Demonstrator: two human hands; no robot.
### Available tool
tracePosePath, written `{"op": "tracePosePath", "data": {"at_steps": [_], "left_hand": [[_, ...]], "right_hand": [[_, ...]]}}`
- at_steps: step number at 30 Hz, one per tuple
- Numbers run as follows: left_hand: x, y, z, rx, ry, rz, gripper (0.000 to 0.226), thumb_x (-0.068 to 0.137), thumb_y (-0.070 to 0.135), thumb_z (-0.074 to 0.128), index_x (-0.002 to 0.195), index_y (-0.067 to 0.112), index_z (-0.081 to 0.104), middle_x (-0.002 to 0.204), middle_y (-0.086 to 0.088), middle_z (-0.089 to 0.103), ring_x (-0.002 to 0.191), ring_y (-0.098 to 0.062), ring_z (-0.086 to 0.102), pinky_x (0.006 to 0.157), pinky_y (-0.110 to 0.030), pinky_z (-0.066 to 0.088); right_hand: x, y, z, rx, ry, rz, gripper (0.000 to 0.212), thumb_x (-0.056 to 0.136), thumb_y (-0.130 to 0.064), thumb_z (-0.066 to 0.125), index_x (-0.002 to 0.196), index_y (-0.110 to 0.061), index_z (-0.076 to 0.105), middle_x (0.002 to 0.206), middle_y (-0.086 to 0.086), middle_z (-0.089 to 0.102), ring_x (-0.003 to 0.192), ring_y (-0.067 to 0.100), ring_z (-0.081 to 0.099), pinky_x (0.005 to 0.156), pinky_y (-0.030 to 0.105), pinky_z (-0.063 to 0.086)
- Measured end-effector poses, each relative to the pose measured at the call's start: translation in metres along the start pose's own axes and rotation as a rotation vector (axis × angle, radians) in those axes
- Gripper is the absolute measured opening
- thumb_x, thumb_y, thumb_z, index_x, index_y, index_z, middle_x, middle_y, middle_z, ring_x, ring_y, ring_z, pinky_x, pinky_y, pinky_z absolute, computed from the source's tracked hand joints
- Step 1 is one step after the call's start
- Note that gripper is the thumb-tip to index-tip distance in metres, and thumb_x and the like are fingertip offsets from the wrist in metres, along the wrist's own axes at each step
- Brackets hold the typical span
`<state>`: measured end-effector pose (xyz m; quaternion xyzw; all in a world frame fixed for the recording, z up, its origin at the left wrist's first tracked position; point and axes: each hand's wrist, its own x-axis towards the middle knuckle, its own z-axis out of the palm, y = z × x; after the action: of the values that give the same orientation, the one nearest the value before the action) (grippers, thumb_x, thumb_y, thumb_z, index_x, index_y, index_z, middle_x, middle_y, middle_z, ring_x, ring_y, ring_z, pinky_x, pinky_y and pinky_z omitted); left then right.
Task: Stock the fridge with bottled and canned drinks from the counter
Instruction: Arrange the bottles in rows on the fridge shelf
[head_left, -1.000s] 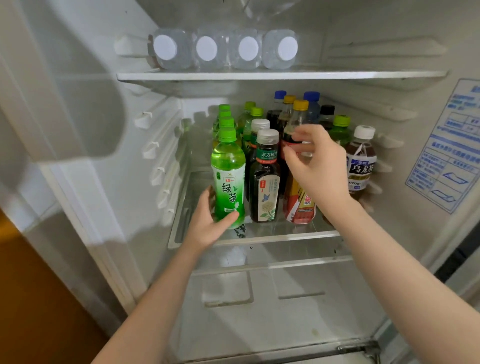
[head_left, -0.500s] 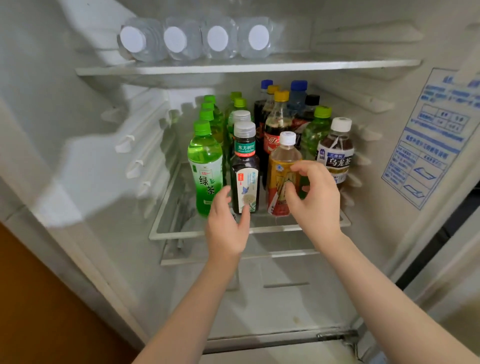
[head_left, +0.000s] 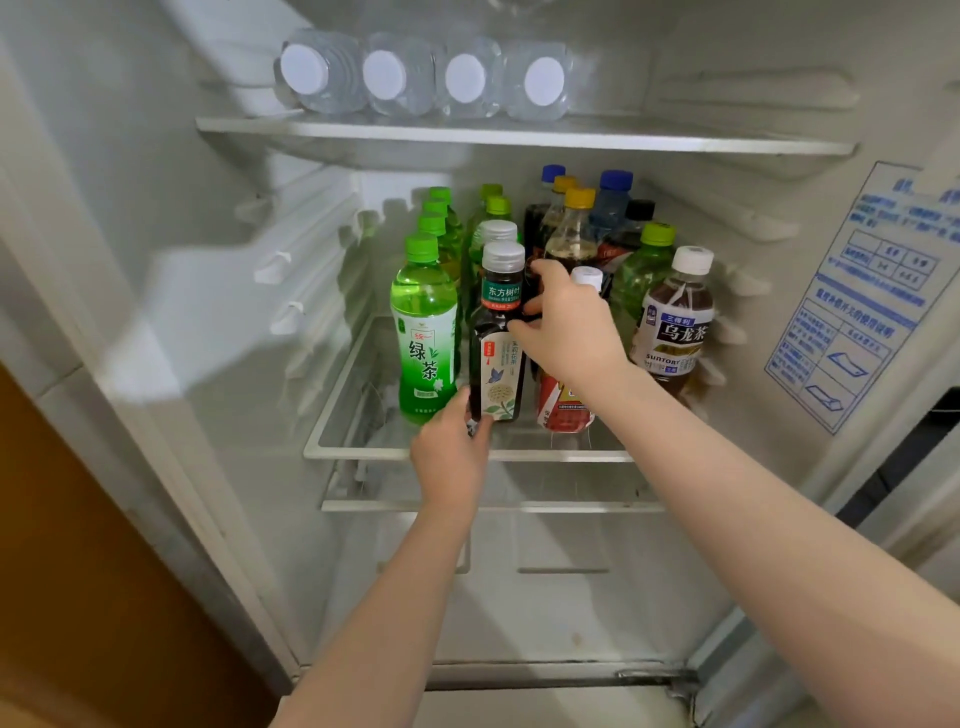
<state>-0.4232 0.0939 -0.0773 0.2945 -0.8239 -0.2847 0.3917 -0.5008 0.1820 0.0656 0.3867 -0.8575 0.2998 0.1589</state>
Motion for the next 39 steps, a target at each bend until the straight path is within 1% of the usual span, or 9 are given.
{"op": "tracePosePath", "data": {"at_steps": [4,11,17,21,24,28,33,36,39], "left_hand": [[0.001,0.002,-0.001,0.106,-0.009,0.026,0.033,0.089,0.018,0.062,0.122,0.021,0.062,0.096,-0.004,0.073,0.085,-0.026,0.068,0.065,-0.033,0.052],[0.003,0.006,0.002,0.234,-0.001,-0.027,0.030,0.096,0.023,0.049,0.123,0.028,0.060,0.090,-0.003,0.071,0.079,-0.026,0.064,0.057,-0.026,0.035],[-0.001,0.007,0.006,0.238,0.009,-0.028,0.037,0.098,0.018,0.044,0.133,0.025,0.054,0.094,-0.007,0.070,0.082,-0.028,0.065,0.059,-0.029,0.037],[-0.003,0.008,0.005,0.218,0.010,-0.014,0.040,0.096,0.012,0.045,0.135,0.020,0.053,0.093,-0.010,0.070,0.082,-0.031,0.065,0.060,-0.034,0.044],[-0.004,0.008,0.004,0.183,-0.007,-0.019,0.043,0.096,0.014,0.047,0.138,0.018,0.048,0.100,-0.009,0.070,0.085,-0.030,0.065,0.063,-0.034,0.047],[-0.008,0.004,-0.002,-0.026,-0.027,0.010,0.044,0.093,0.014,0.053,0.136,0.015,0.044,0.114,-0.005,0.067,0.095,-0.024,0.066,0.074,-0.041,0.055],[-0.001,-0.013,-0.026,-0.194,0.221,0.083,0.024,0.090,0.011,0.054,0.114,0.012,0.056,0.102,0.005,0.054,0.078,-0.011,0.057,0.071,-0.040,0.055],[0.012,-0.026,-0.039,-0.160,0.287,0.069,0.034,0.086,0.014,0.060,0.118,0.010,0.051,0.115,-0.002,0.044,0.102,-0.019,0.052,0.088,-0.039,0.050],[0.021,-0.035,-0.043,-0.088,0.121,0.009,0.065,0.083,0.021,0.067,0.140,0.013,0.036,0.137,-0.010,0.036,0.128,-0.022,0.034,0.103,-0.031,0.031]], "right_hand": [[0.001,-0.001,0.006,-0.036,0.007,0.027,0.050,0.085,-0.018,0.062,0.130,-0.006,0.042,0.111,0.012,0.066,0.099,0.029,0.064,0.082,0.038,0.052],[0.006,0.004,0.003,0.003,-0.013,0.061,0.040,0.087,-0.011,0.058,0.125,-0.004,0.048,0.104,0.012,0.069,0.100,0.028,0.064,0.084,0.037,0.052],[0.015,-0.001,-0.002,0.062,-0.002,0.024,0.041,0.089,-0.019,0.059,0.125,-0.006,0.046,0.114,0.013,0.065,0.101,0.028,0.063,0.081,0.037,0.051],[0.031,-0.008,-0.009,0.026,-0.038,-0.004,0.050,0.092,-0.032,0.054,0.135,-0.012,0.038,0.113,0.013,0.065,0.087,0.028,0.067,0.077,0.041,0.055],[0.040,-0.014,-0.010,-0.086,-0.046,-0.047,0.053,0.095,-0.039,0.047,0.140,-0.016,0.034,0.112,0.014,0.065,0.087,0.033,0.067,0.076,0.043,0.055],[0.045,-0.017,-0.010,-0.153,-0.055,-0.111,0.044,0.097,-0.039,0.044,0.130,-0.011,0.048,0.107,0.016,0.067,0.086,0.034,0.066,0.078,0.044,0.054],[0.043,-0.014,-0.016,-0.139,-0.086,-0.168,0.039,0.097,-0.037,0.045,0.124,-0.010,0.053,0.106,0.016,0.067,0.085,0.033,0.067,0.078,0.044,0.054],[0.042,-0.013,-0.018,-0.179,-0.085,-0.193,0.037,0.096,-0.037,0.045,0.117,-0.009,0.057,0.102,0.016,0.067,0.087,0.033,0.065,0.078,0.042,0.053],[0.041,-0.014,-0.019,-0.185,-0.080,-0.213,0.036,0.096,-0.036,0.046,0.112,-0.007,0.059,0.101,0.016,0.067,0.088,0.033,0.064,0.078,0.043,0.053]]}}
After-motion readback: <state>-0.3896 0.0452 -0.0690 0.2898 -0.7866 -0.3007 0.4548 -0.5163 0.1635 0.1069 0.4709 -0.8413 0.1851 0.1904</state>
